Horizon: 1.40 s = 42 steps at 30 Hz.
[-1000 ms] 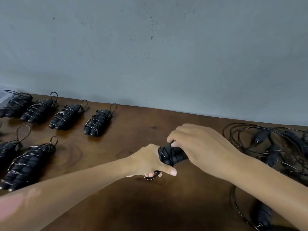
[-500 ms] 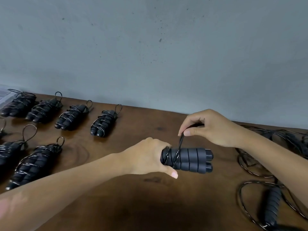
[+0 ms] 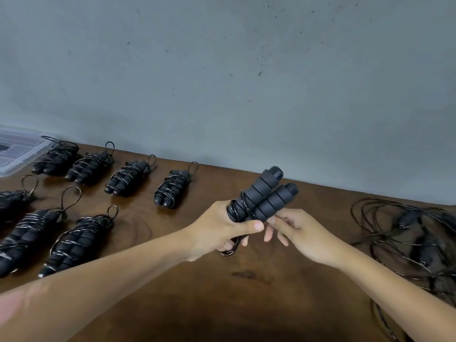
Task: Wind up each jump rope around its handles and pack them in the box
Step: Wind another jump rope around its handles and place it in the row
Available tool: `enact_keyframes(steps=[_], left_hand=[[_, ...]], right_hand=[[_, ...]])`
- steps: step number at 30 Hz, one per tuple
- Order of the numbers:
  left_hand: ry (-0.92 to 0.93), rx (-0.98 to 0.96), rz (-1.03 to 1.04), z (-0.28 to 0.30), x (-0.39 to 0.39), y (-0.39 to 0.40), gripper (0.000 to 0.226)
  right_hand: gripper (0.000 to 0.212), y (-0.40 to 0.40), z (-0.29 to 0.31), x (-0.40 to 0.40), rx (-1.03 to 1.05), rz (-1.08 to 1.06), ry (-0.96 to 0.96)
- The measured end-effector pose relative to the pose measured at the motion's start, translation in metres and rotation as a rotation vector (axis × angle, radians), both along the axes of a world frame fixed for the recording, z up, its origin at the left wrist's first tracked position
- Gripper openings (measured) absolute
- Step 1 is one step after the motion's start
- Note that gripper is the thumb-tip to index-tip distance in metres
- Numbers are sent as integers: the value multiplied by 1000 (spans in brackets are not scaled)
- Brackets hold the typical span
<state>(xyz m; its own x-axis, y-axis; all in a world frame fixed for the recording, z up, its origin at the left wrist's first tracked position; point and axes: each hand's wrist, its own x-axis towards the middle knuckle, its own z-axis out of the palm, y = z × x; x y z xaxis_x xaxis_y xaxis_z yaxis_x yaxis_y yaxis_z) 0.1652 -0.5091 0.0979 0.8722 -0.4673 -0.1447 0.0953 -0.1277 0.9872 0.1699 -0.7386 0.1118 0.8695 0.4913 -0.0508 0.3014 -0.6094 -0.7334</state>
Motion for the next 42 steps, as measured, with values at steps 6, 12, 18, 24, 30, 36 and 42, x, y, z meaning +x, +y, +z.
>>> enact_keyframes(steps=[6,12,18,24,30,36,42], left_hand=[[149,-79,128,-9,11,12,37],[211,-40,219,-15,21,19,37],[143,108,195,-23,25,13,34],[-90,478,15,-18,21,-1,30],[-336,822,-43,-7,13,-14,43],[-477,834,-91,-6,6,-11,48],[-466,600,-20,-8,2,-2,44]], right_hand=[[22,0,1,-13,-47,-74,-13],[19,2,17,-28,-283,-98,-131],[20,11,54,-44,-620,-44,-420],[25,17,76,-36,-682,73,-591],[5,16,92,-5,-585,62,-570],[24,5,89,23,-378,-40,-391],[4,-16,63,36,-91,-73,-200]])
